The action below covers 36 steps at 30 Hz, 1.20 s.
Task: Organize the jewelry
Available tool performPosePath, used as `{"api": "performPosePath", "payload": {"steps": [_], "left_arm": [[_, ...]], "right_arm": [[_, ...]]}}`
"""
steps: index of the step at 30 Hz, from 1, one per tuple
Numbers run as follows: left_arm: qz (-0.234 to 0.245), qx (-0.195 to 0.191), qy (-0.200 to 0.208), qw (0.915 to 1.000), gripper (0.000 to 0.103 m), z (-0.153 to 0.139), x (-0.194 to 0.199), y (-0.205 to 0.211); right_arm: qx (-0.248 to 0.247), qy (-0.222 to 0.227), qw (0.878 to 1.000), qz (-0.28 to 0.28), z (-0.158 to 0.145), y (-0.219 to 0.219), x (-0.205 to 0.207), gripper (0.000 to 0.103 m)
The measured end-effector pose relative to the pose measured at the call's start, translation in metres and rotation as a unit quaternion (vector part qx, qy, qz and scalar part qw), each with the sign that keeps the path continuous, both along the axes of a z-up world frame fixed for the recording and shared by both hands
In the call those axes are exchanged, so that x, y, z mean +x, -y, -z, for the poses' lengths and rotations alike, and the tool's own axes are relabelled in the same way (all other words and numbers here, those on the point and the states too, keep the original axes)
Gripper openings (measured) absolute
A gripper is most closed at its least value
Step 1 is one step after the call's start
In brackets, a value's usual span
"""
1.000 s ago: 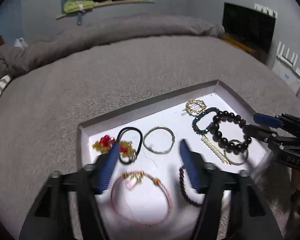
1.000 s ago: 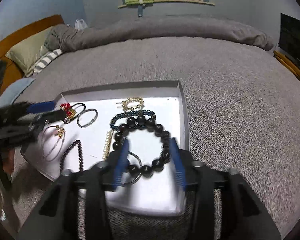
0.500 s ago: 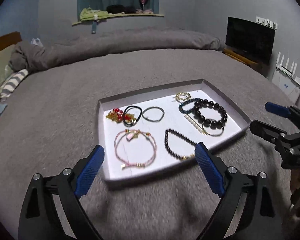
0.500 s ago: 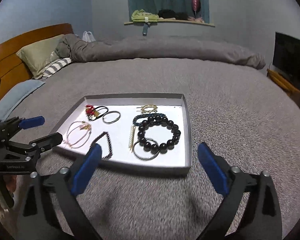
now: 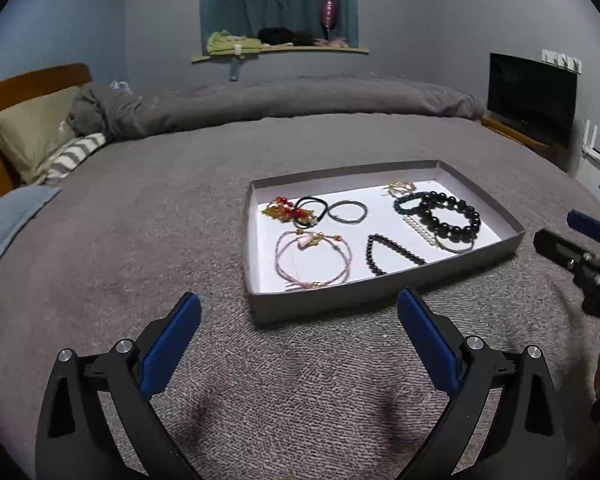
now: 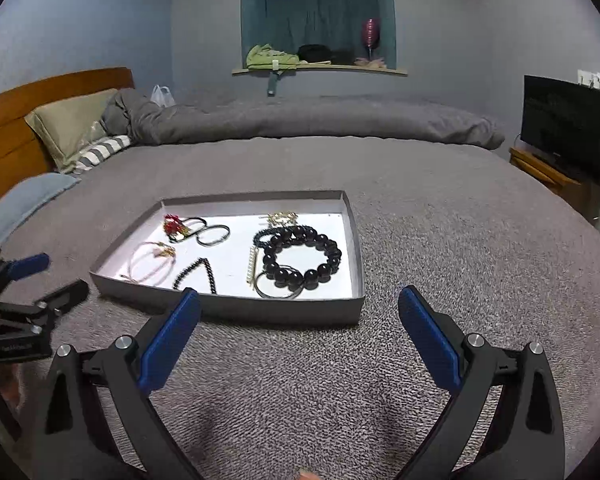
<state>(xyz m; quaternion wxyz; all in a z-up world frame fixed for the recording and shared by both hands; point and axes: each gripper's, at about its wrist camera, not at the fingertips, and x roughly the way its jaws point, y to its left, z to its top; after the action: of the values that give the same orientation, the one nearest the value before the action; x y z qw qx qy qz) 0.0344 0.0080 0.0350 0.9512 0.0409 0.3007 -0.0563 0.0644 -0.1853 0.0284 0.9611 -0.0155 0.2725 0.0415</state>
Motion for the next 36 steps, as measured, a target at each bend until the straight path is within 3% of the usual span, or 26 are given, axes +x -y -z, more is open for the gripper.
{"api": "performPosePath", "payload": {"steps": [9, 36], "left_arm": [[0.005, 0.019, 0.007, 0.9998, 0.100, 0.010, 0.000, 0.003], [0.023, 0.023, 0.013, 0.9994, 0.100, 0.012, 0.000, 0.009]], "right_arm": [[-0.023, -0.025, 0.999, 0.001, 0.016, -0.006, 0.008, 0.098], [-0.025, -0.028, 0.999, -0.001, 0.020, -0.007, 0.007, 0.098]]}}
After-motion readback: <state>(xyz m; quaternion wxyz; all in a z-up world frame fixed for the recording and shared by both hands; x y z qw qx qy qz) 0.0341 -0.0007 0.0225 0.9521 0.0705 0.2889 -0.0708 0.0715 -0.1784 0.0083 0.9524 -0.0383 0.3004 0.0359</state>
